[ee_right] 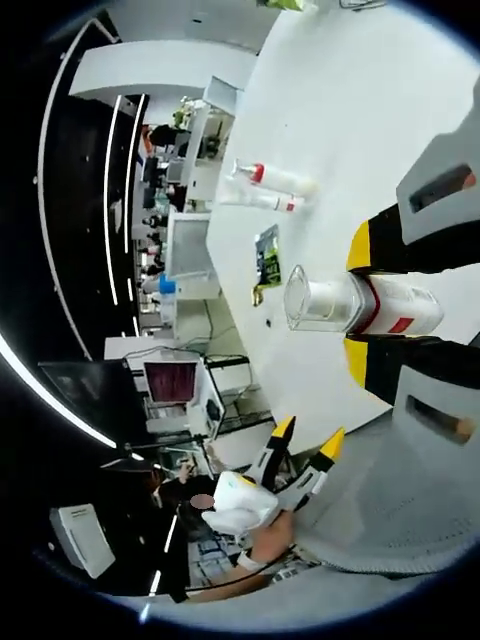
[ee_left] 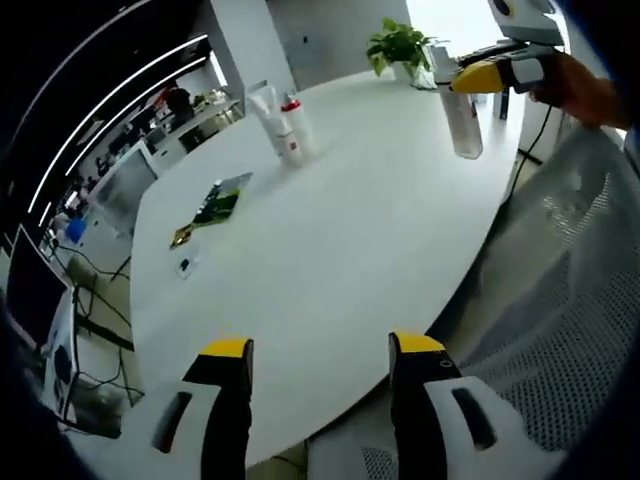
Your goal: Arrange the skincare products in the storage area until every visible bottle or jar stands upright without overlapping.
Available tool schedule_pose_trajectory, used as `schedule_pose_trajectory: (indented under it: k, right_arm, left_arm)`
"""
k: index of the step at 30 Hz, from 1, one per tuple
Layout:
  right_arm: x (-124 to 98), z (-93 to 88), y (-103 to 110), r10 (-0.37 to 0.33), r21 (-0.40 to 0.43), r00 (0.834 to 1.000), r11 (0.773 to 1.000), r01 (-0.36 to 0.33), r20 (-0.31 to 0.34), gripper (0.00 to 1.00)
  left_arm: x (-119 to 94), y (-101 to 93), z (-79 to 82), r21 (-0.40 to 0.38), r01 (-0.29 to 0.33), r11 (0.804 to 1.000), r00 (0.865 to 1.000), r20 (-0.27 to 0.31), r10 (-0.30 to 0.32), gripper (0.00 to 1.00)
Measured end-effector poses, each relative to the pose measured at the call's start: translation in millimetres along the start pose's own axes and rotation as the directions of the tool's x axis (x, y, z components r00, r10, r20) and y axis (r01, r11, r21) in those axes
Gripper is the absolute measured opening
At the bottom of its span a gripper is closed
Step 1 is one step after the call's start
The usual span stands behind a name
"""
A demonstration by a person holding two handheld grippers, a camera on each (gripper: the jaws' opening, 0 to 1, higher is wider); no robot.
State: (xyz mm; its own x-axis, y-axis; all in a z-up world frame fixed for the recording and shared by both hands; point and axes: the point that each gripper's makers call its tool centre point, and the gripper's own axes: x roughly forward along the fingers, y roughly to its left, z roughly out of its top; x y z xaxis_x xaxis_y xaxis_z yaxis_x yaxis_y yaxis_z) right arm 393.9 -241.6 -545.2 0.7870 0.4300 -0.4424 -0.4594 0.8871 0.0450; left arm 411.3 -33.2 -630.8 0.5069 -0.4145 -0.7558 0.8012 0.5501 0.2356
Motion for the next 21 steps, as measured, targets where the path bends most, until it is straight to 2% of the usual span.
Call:
schedule_pose_trajectory:
  k: [4,9,21]
  right_arm:
    - [5.4,-2.1,-4.7,-0.012,-0.003,1.000,1.000,0.012,-0.015,0.15]
    - [9.9,-2.8,-11.0,-0.016,0.003,1.000,1.000,0.016,-0.021,0.15]
    - [20.5,24.0,-51.5,-0.062,0.017,0.997,0.998,0.062,0.035,0.15]
  left_arm:
    - [0.6,-0.9,-2.6,0.027,-0.001,1.000,1.000,-0.015,0.001,0.50]
    - [-0.2,-0.7,-0.8,0.028,-0.003,1.000,1.000,-0.006,0.003,0.51]
    - [1.6,-5.0,-1.7,0.063,0.012,0.998,1.000,-0.015,-0.011,0.50]
